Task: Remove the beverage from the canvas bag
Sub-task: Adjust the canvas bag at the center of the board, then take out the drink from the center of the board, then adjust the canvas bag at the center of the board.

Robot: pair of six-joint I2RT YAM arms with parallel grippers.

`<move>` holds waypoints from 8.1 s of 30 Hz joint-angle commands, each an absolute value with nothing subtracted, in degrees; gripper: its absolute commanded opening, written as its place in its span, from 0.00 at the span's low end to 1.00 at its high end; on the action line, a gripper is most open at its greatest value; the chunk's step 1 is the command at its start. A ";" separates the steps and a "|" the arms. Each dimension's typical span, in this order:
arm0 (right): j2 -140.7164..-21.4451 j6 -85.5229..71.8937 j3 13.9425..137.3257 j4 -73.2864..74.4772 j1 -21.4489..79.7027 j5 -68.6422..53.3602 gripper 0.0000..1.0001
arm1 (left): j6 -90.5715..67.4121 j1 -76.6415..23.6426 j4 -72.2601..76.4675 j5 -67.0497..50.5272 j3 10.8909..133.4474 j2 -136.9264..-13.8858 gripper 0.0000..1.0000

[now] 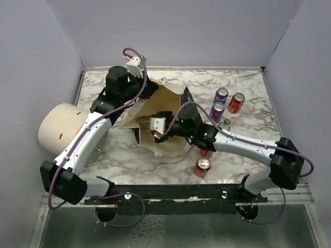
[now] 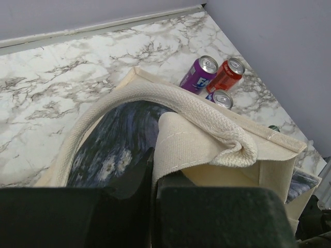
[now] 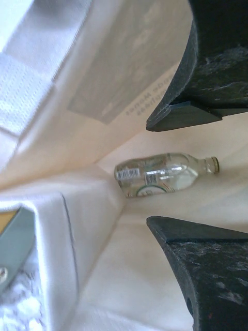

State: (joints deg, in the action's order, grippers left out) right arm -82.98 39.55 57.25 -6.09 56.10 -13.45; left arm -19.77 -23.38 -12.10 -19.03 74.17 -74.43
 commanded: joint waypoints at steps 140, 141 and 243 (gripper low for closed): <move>-77.21 2.51 76.20 2.31 48.25 -1.71 0.02 | -32.13 -15.72 -32.23 -0.43 88.26 -80.58 0.15; -77.33 -0.02 77.88 5.49 48.25 0.02 0.02 | -31.94 -15.68 -32.21 0.01 88.34 -80.64 0.17; -75.06 2.06 89.66 14.39 44.21 3.07 0.02 | -40.30 -14.50 -8.73 -30.88 90.18 -72.91 0.92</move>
